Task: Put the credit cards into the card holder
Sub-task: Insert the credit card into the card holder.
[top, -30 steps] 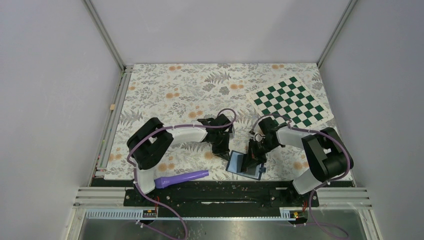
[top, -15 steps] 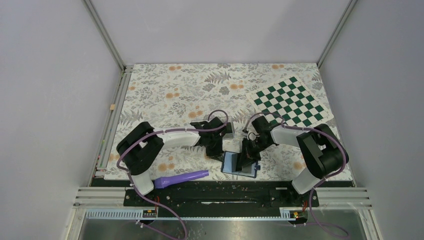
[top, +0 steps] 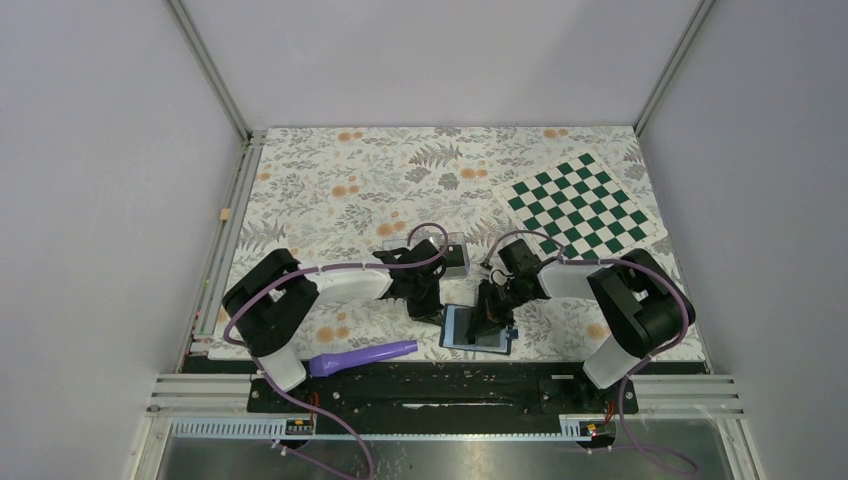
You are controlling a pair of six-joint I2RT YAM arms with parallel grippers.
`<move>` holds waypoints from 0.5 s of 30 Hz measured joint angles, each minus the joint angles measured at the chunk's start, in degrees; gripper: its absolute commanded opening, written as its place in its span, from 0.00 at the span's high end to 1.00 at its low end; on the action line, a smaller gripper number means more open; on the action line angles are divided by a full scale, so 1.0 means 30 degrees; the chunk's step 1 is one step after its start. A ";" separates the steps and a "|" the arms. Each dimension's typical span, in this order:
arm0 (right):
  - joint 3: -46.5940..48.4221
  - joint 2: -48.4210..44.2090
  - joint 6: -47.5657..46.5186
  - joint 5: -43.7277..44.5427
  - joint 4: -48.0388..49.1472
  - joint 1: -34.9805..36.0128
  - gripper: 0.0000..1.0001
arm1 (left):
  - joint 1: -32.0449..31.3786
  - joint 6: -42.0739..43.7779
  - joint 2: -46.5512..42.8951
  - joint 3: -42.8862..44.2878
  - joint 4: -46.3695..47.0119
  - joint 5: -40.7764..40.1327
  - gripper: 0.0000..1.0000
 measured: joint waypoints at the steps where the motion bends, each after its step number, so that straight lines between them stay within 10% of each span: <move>1: 0.0087 0.0182 0.0015 -0.0044 0.0051 0.0117 0.87 | 0.0000 0.0000 0.0000 0.0000 0.0000 -0.0015 1.00; 11: 0.0823 -0.0204 -0.0532 0.1158 -0.1770 0.0568 0.56 | -0.0160 -0.0036 0.0000 0.0000 0.0415 0.0058 1.00; 13: 0.1056 -0.0692 -0.0772 0.1902 -0.2579 0.0590 0.06 | -0.0204 -0.0029 0.0000 0.0000 0.0495 0.0102 1.00; 15: 0.1421 -0.1056 -0.0831 0.2033 -0.3381 0.0605 0.01 | -0.0219 -0.0029 0.0000 0.0000 0.0590 0.0168 1.00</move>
